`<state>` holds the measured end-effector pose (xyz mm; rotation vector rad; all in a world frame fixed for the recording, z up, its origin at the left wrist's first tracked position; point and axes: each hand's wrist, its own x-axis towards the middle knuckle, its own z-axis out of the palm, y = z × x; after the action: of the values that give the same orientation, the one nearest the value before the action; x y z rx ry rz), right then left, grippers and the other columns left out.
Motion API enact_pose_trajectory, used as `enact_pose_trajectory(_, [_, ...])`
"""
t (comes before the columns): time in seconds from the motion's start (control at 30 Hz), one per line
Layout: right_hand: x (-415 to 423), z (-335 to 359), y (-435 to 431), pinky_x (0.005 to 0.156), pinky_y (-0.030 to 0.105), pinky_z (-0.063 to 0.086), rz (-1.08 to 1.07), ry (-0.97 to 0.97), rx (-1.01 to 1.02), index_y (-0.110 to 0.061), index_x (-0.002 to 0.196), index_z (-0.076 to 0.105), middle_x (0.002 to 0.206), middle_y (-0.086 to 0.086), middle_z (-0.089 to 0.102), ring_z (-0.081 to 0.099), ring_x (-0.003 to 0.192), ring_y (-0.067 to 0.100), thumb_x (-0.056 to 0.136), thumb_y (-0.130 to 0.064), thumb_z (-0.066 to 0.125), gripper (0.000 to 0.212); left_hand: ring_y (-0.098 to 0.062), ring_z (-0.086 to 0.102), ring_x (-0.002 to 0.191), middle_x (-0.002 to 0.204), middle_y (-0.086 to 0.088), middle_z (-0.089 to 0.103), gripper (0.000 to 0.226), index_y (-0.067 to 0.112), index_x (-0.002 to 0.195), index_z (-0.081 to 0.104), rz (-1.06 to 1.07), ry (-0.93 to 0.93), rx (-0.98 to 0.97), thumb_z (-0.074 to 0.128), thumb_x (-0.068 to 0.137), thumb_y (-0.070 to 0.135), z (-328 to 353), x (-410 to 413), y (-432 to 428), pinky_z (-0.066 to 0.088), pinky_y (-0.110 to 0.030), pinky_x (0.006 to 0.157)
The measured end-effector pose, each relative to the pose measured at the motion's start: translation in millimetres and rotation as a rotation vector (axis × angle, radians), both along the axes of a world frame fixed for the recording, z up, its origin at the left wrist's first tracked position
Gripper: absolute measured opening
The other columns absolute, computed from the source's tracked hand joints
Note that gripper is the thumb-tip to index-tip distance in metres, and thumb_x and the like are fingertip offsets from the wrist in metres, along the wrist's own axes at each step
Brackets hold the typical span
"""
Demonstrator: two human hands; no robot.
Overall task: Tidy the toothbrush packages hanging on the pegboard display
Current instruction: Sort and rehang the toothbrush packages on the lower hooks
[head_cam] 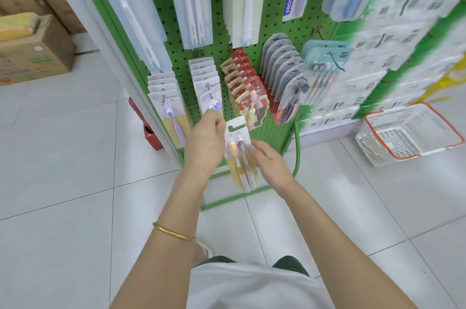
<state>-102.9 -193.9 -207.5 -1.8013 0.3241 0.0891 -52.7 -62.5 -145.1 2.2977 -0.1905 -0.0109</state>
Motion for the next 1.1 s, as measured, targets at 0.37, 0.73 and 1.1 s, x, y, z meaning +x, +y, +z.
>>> enact_pose_trajectory(0.37, [-34,25,-28,0.061,0.02,0.033,-0.253,-0.253,0.102,-0.011,0.069,0.047,0.068,-0.004,0.04,0.038,0.064,0.006,0.096,-0.009,0.049,0.027,0.016,0.049,0.073,0.097,0.012,0.052,0.022,0.014,0.121,0.041,0.121,-0.065,-0.55,0.034,0.103,0.023,-2,-20,-85,0.038,-0.006,0.063])
enact_pose_trajectory(0.73, [-14,27,-58,0.07,0.038,0.035,-0.592,-0.157,0.47,-0.026,0.063,0.056,0.073,0.006,0.046,0.04,0.073,0.023,0.086,-0.028,0.058,0.024,-0.024,0.042,0.132,0.159,0.0,0.013,0.07,0.028,0.151,-0.008,-0.414,-0.012,0.002,0.038,0.099,0.039,-41,-56,-83,0.045,-0.04,0.095])
enact_pose_trajectory(1.1, [9,32,-92,0.062,0.03,0.044,-0.862,-0.191,0.603,-0.017,0.073,0.051,0.067,0.001,0.054,0.049,0.059,0.014,0.096,-0.011,0.047,0.024,-0.029,0.055,0.109,0.142,-0.008,0.031,0.121,0.031,0.145,-0.027,-0.722,0.142,0.419,0.069,0.076,0.056,-33,-58,-80,0.044,-0.036,0.075])
